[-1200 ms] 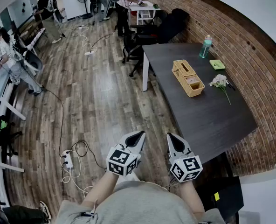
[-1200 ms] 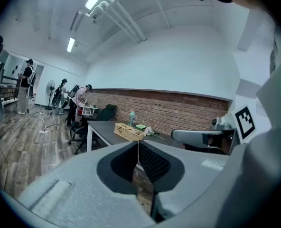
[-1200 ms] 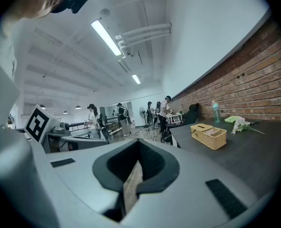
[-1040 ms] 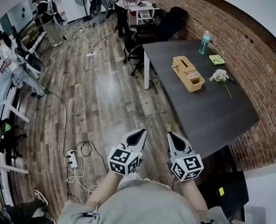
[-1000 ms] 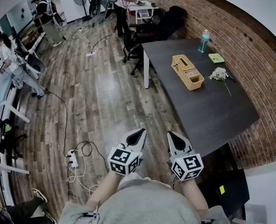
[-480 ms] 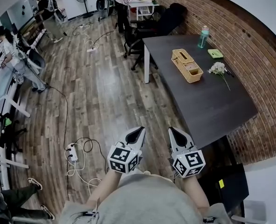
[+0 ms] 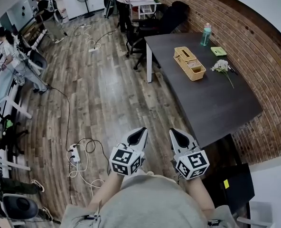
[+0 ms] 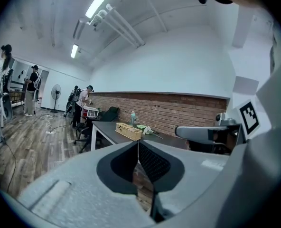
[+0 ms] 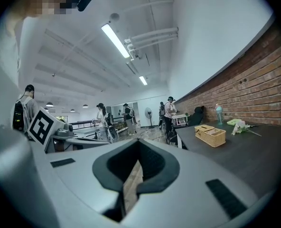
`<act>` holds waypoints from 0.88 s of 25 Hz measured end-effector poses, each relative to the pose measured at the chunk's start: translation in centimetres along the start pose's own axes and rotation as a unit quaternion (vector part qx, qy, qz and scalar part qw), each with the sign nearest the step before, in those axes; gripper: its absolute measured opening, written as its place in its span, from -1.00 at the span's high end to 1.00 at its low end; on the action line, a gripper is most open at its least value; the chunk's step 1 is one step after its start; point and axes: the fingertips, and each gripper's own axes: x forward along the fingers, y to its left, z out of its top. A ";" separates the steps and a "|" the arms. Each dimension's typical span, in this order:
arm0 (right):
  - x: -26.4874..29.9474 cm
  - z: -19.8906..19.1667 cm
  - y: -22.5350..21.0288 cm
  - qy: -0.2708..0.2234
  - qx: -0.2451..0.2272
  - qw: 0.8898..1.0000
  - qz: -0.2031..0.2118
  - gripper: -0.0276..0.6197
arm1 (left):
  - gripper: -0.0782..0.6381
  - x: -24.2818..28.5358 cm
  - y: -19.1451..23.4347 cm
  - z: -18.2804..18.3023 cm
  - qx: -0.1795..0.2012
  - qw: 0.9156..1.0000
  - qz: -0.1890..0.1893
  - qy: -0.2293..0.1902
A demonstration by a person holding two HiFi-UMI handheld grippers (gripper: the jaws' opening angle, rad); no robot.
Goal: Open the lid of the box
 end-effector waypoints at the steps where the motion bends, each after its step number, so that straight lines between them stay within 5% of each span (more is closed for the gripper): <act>1: -0.1 -0.1 0.0 0.001 0.000 1.000 -0.001 0.91 | 0.72 -0.1 -0.1 0.0 -0.001 1.000 0.000 0.000; 22: 1.3 -1.1 -1.7 0.018 0.016 1.000 -0.017 0.86 | 0.72 0.3 1.6 0.0 -0.015 1.000 0.013 0.000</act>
